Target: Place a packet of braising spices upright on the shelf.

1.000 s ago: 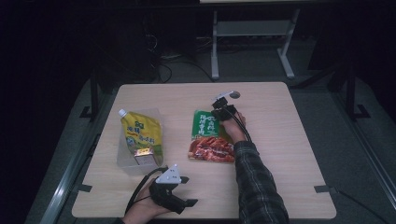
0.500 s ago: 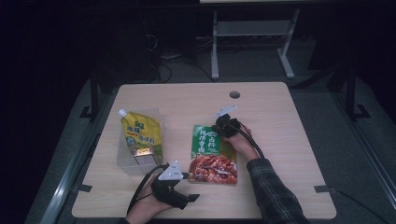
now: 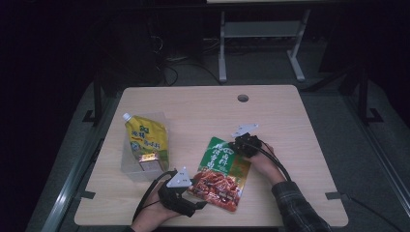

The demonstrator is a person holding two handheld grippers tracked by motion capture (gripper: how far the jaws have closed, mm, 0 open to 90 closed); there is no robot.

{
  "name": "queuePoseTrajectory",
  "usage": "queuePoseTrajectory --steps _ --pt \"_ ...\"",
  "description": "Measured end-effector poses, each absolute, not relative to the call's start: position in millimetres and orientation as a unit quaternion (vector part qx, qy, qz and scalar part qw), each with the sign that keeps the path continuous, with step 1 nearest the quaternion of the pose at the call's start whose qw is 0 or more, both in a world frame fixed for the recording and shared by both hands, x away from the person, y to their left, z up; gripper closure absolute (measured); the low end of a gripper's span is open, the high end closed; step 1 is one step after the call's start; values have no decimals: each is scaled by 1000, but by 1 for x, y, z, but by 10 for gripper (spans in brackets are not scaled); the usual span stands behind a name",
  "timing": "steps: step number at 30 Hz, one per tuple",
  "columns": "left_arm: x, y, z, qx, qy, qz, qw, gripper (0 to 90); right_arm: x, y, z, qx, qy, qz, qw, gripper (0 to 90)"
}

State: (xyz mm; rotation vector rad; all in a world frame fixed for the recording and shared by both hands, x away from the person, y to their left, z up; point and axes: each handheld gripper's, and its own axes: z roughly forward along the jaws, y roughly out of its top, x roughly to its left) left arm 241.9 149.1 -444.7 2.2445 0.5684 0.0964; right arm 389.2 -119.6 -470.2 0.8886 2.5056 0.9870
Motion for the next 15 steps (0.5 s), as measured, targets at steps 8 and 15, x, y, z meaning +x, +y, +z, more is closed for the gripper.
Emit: queuePoseTrajectory --steps 8,15 --pt "241 149 -443 885 227 40 405 188 373 -136 -468 302 881 332 153 900" --pt "239 150 -443 885 224 43 406 188 359 -147 -466 299 887 317 155 900"
